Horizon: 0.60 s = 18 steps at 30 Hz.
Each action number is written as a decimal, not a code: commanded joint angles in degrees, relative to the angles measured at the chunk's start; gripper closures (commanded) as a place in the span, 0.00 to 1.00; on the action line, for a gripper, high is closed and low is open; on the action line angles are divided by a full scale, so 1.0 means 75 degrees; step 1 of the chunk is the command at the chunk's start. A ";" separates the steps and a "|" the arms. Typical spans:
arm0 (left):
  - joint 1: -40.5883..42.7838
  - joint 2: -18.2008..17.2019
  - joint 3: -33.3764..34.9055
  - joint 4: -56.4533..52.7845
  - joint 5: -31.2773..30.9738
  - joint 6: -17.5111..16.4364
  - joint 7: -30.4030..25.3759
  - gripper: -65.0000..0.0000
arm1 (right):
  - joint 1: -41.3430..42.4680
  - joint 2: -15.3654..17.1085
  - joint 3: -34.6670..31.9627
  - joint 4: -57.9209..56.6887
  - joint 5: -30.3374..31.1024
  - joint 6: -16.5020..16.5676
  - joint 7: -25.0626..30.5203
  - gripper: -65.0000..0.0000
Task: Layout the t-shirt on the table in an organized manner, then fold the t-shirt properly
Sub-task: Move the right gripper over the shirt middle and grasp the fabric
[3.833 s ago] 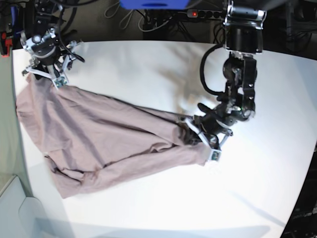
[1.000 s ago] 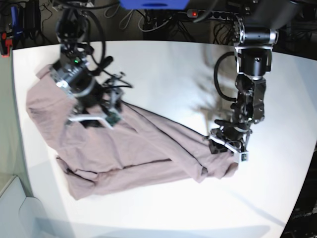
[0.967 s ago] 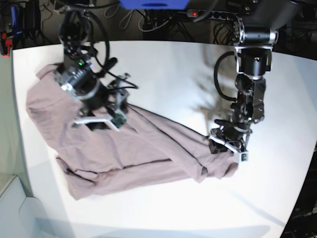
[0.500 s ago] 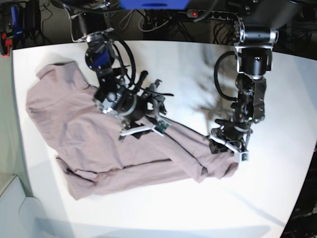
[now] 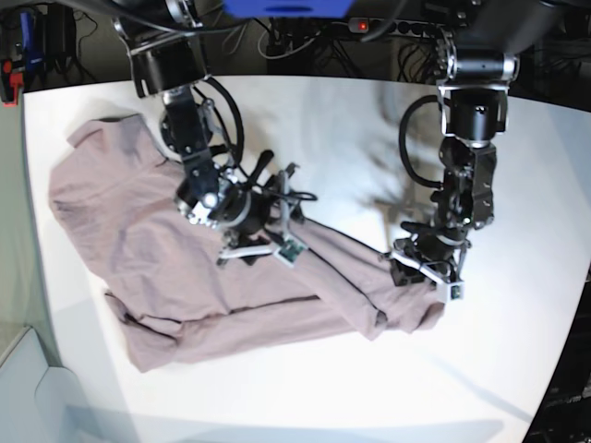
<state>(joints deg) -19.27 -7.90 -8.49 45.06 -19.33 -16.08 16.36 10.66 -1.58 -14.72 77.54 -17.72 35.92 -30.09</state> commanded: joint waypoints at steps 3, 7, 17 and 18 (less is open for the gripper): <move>0.0066 -0.0054 0.0001 -0.0082 0.0286 0.0321 0.0685 0.70 | 0.0425 -0.0041 0.0269 0.0006 0.0035 -0.0201 0.0173 0.45; 0.0066 -0.0054 0.0001 -0.0118 0.0286 0.0321 0.0685 0.70 | 0.0496 -0.0041 0.0339 -0.0064 0.0035 -0.0306 0.0184 0.45; 0.0066 -0.0054 0.0001 -0.0141 0.0286 0.0321 0.0685 0.70 | 0.0250 -0.0064 0.0316 -0.0111 0.0070 -0.0623 0.0548 0.45; 0.0078 -0.0054 0.0001 -0.0141 0.0286 0.0321 0.0673 0.70 | 0.0250 -0.0064 0.0328 -0.0170 0.0070 -0.0693 0.0548 0.45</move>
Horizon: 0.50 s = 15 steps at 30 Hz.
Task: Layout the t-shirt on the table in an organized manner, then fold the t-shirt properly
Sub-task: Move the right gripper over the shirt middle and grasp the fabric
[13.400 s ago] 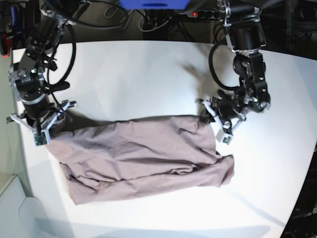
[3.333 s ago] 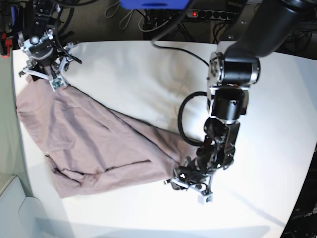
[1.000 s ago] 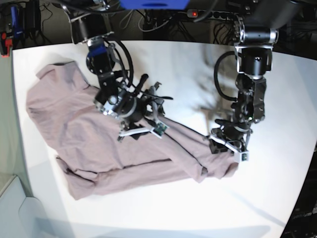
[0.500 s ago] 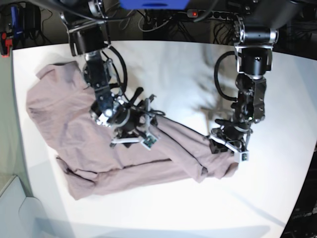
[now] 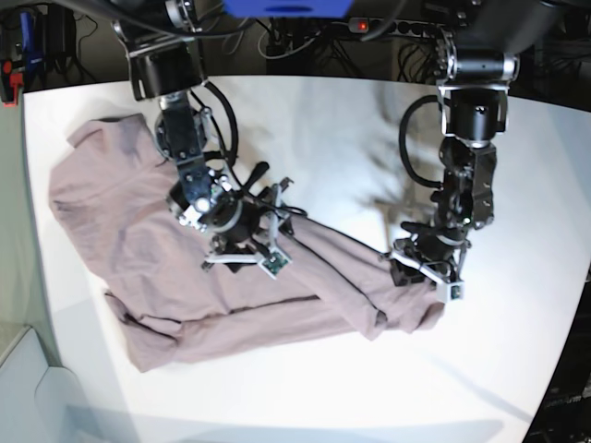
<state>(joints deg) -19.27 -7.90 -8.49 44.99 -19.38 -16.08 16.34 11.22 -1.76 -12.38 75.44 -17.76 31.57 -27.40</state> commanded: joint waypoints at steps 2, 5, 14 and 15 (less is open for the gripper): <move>0.0078 -0.0054 0.0001 -0.0132 0.0292 0.0321 0.0676 0.70 | 0.0244 -0.0041 0.0027 -0.0124 0.0076 -0.0148 0.0189 0.45; 0.0078 -0.0054 0.0001 -0.0132 0.0292 0.0321 0.0676 0.70 | 0.0326 -0.0006 0.0027 -0.0453 0.0076 -0.0160 0.0283 0.45; 0.0172 -0.0089 0.0001 -0.0132 0.0292 0.0321 0.0629 0.70 | 0.0350 0.0100 0.0789 -0.0511 0.0076 -0.0957 0.0834 0.45; 0.0184 -0.0101 0.0001 -0.0132 0.0292 0.0309 0.0629 0.70 | 0.0373 0.0112 0.0942 -0.0511 0.0065 -0.1191 0.0998 0.45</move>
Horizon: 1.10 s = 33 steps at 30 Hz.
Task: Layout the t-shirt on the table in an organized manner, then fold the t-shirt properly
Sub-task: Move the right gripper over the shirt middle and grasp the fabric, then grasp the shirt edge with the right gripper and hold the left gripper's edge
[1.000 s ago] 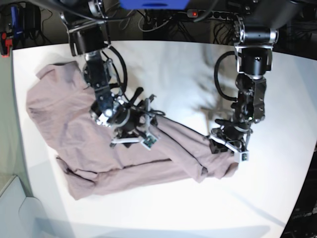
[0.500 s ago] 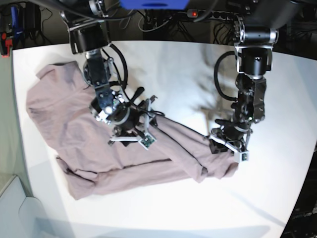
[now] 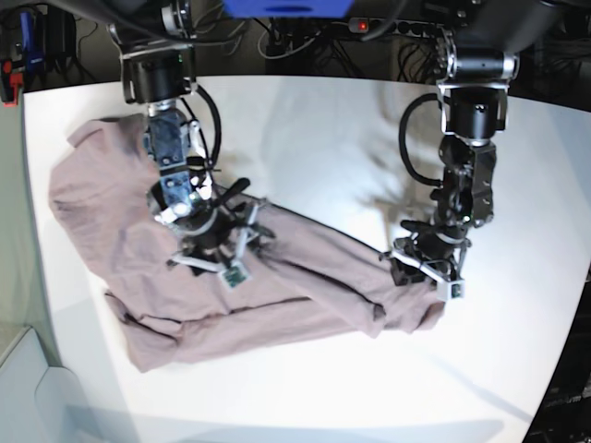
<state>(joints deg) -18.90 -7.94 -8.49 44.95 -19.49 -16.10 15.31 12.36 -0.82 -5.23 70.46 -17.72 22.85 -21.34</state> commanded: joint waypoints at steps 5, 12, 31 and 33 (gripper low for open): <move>0.0134 -0.0119 0.0001 -0.0127 0.0306 0.0312 0.0766 0.70 | 0.0315 0.0314 0.0704 0.0364 0.0035 -0.1904 0.1035 0.45; 0.0228 -0.0119 0.0001 -0.0080 0.0306 0.0312 0.0766 0.70 | -0.0212 0.0279 0.0927 0.1489 0.0047 -0.1834 0.1328 0.45; 0.0497 -0.0001 0.0001 0.3413 0.0306 0.0312 0.2044 0.70 | -0.2041 -0.0014 0.0985 0.2333 0.0047 -0.0392 0.1328 0.45; 0.0439 0.0116 0.0001 0.3695 0.0306 0.0312 0.2067 0.67 | -0.2181 -0.0014 0.0985 0.2544 0.0047 -0.0392 0.1328 0.45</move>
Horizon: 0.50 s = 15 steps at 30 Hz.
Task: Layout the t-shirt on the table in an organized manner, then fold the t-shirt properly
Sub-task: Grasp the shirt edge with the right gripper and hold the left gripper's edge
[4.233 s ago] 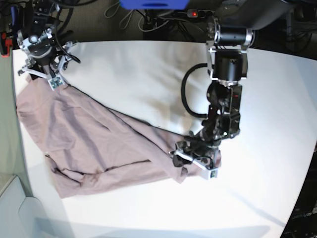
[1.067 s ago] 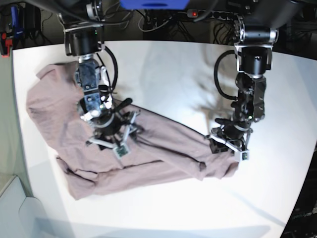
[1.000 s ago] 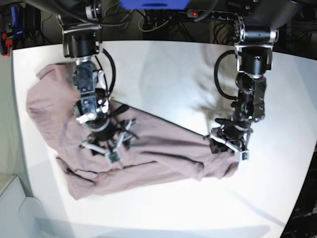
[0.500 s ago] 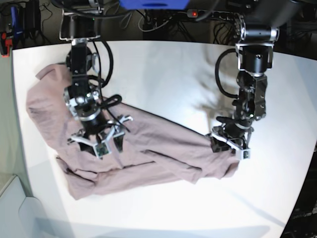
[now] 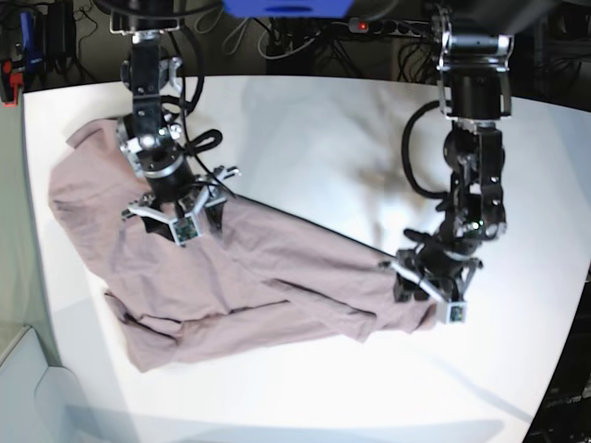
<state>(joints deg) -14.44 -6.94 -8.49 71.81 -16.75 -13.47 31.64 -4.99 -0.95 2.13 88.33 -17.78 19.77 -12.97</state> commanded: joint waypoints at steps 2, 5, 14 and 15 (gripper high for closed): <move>-0.0355 0.0099 0.0036 0.0125 -0.0046 0.0009 -0.0110 0.60 | -0.0078 0.0004 0.0003 0.0395 0.0056 0.0019 0.0212 0.45; -0.1023 0.0345 0.0048 -0.0625 0.0071 0.0009 -0.0110 0.50 | -0.0301 0.0004 0.0003 0.0629 0.0056 0.0019 0.0200 0.45; -0.2617 0.0568 0.0306 -0.3849 0.0669 -0.0038 -0.1587 0.49 | -0.1016 0.0039 0.0296 0.1204 0.0044 0.0019 0.0200 0.45; -0.2711 0.0556 0.0482 -0.4060 0.0669 -0.0026 -0.1692 0.49 | -0.1063 0.0051 0.0343 0.1215 0.0044 0.0019 0.0200 0.45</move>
<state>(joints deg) -32.18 -3.09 -4.84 40.23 -11.29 -13.23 20.73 -13.30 -0.62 4.82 96.18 -17.76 20.12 -12.91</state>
